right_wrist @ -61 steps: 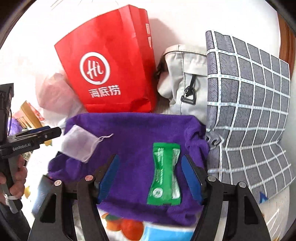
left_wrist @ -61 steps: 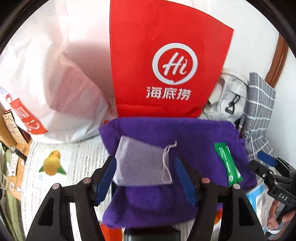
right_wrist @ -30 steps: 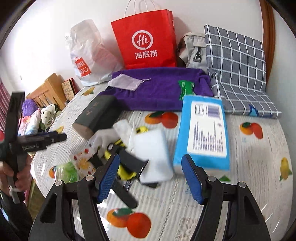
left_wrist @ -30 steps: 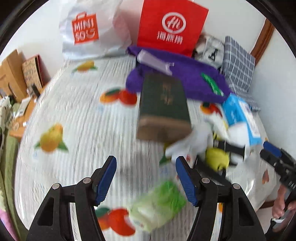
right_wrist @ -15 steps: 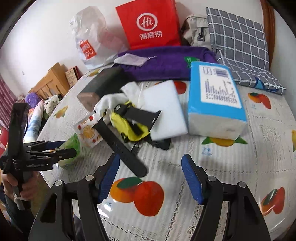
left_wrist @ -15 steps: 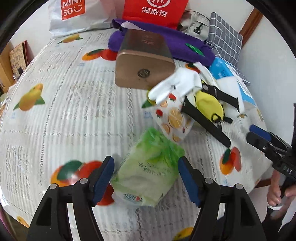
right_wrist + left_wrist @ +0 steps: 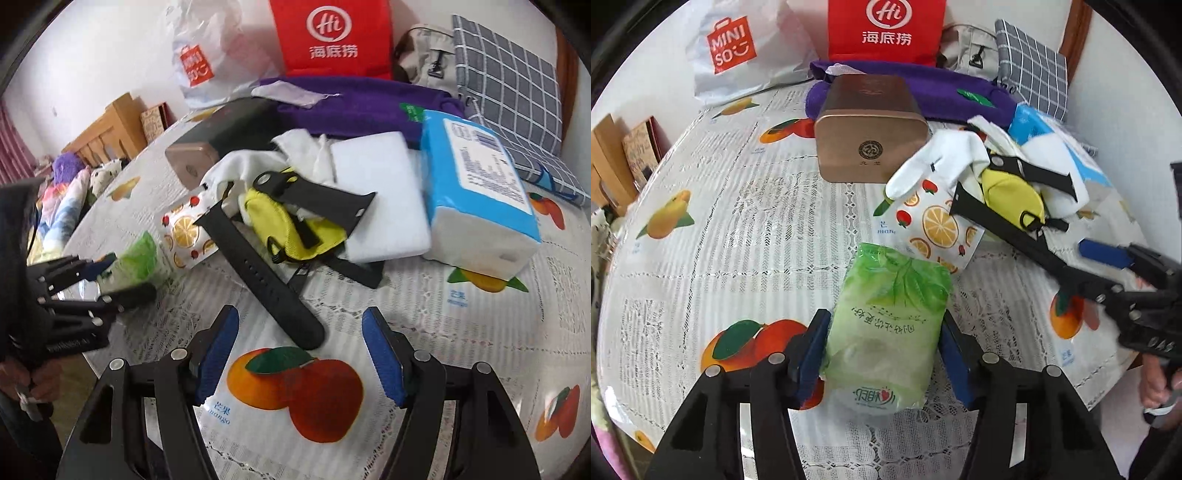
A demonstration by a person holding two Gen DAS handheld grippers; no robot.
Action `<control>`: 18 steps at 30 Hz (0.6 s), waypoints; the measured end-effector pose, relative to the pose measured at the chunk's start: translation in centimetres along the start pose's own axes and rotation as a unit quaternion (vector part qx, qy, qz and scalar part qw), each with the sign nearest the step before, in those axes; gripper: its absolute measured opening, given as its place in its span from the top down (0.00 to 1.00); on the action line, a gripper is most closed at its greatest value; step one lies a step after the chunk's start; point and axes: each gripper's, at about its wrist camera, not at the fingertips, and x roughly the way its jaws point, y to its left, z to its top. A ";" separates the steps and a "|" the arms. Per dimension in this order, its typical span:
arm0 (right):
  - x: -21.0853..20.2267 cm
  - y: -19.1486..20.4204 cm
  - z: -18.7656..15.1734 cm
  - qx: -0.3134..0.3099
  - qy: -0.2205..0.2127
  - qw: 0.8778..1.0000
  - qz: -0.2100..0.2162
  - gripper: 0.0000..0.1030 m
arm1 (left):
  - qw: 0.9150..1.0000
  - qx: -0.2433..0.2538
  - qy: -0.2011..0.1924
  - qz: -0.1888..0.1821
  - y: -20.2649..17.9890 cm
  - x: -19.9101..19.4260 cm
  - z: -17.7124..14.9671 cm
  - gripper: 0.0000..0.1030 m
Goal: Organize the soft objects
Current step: 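Grasp the green leaf-print tissue pack with the left tool while the right tool approaches the watch strap, then grasp the black watch strap with the right tool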
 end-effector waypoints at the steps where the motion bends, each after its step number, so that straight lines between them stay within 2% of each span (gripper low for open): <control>1: 0.2 0.2 0.0 -0.003 0.000 1.000 0.000 0.37 | 1.000 -0.002 0.000 0.000 0.5 0.0 0.0 0.47; 2: 0.3 0.5 0.0 -0.006 -0.001 1.000 0.002 0.41 | 1.000 -0.005 -0.001 0.004 0.7 -0.1 -0.1 0.47; 6: 0.6 2.1 0.3 -0.028 -0.007 0.999 0.016 0.43 | 1.000 -0.024 -0.003 0.001 2.0 -0.2 -0.1 0.47; 12: 1.8 4.6 0.7 -0.079 -0.012 0.997 -0.007 0.56 | 0.999 -0.048 -0.005 -0.017 3.5 -0.4 -0.2 0.47; 15: 3.0 5.6 1.1 -0.101 -0.011 0.994 -0.046 0.67 | 0.999 -0.049 -0.007 -0.022 3.6 -0.4 -0.3 0.46; 17: 3.3 6.0 1.2 -0.114 -0.014 0.991 -0.066 0.80 | 0.998 -0.049 -0.008 -0.023 3.6 -0.4 -0.3 0.46; 18: 3.5 6.1 1.3 -0.118 -0.015 0.990 -0.071 0.83 | 0.998 -0.049 -0.008 -0.023 3.6 -0.4 -0.3 0.46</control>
